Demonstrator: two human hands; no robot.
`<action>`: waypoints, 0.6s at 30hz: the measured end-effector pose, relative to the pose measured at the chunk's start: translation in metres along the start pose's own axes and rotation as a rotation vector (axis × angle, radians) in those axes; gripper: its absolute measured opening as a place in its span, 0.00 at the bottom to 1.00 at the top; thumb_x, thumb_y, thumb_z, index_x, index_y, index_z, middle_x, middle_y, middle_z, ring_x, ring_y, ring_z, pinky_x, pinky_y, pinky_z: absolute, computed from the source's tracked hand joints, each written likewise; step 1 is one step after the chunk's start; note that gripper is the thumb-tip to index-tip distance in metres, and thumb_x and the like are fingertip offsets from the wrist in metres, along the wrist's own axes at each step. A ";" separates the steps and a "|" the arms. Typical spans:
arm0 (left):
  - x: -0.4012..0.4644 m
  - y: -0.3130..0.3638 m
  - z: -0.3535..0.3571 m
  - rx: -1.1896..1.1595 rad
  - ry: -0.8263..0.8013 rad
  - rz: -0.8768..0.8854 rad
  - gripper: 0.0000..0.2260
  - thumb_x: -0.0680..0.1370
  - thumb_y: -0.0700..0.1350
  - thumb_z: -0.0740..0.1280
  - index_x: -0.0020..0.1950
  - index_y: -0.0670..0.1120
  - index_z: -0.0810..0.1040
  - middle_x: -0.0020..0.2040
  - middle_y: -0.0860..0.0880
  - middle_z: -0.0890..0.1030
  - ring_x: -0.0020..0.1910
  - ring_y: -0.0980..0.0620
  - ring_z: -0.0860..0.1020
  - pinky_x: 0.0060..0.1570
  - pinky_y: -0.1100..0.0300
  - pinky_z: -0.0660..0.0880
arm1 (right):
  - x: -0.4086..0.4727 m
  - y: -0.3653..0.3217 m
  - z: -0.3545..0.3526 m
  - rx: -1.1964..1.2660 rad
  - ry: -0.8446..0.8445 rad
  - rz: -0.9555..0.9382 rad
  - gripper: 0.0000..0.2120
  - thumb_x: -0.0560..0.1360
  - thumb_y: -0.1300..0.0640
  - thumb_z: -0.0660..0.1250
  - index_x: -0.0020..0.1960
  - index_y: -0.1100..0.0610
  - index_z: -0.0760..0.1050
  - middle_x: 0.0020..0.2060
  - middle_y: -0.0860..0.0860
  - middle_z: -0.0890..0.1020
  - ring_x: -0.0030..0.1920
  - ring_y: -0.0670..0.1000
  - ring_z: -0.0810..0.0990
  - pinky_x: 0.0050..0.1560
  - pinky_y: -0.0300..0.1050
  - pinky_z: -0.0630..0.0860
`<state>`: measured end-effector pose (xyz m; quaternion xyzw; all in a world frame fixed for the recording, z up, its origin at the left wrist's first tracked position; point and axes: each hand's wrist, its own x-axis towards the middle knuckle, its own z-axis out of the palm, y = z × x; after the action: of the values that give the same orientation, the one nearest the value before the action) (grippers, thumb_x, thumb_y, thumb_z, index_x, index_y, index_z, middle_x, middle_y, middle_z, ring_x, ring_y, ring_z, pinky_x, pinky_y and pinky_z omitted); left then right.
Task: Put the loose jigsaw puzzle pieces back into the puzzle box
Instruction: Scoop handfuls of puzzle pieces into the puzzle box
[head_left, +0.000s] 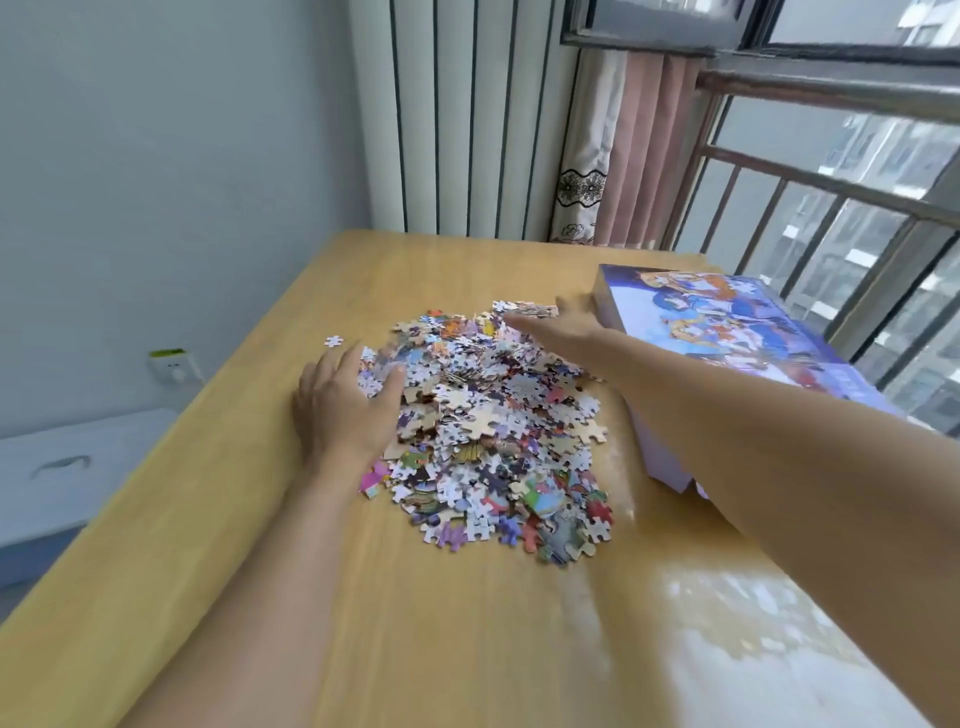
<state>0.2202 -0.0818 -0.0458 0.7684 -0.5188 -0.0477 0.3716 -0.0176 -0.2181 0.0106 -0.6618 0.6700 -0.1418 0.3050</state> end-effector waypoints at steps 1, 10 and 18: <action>0.000 0.001 0.005 0.008 -0.046 -0.002 0.30 0.79 0.63 0.60 0.77 0.49 0.67 0.77 0.45 0.67 0.76 0.43 0.62 0.75 0.50 0.57 | 0.003 -0.003 0.002 0.006 -0.043 -0.033 0.63 0.59 0.16 0.62 0.82 0.52 0.53 0.80 0.57 0.59 0.78 0.61 0.60 0.77 0.61 0.60; -0.001 0.001 0.010 0.067 -0.261 0.099 0.32 0.78 0.70 0.56 0.78 0.56 0.64 0.79 0.54 0.63 0.77 0.51 0.62 0.75 0.50 0.59 | 0.005 -0.029 0.001 -0.219 -0.223 -0.246 0.42 0.62 0.27 0.74 0.66 0.52 0.73 0.66 0.54 0.73 0.52 0.52 0.73 0.50 0.45 0.69; -0.005 0.002 0.005 -0.120 -0.291 0.106 0.30 0.72 0.70 0.63 0.73 0.61 0.69 0.74 0.57 0.71 0.69 0.51 0.72 0.62 0.53 0.69 | -0.010 -0.034 -0.004 -0.406 -0.251 -0.191 0.66 0.48 0.24 0.76 0.80 0.45 0.56 0.79 0.49 0.61 0.75 0.58 0.66 0.72 0.61 0.67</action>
<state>0.2138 -0.0804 -0.0494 0.7016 -0.6030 -0.1696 0.3397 0.0066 -0.2116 0.0361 -0.7821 0.5761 0.0507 0.2321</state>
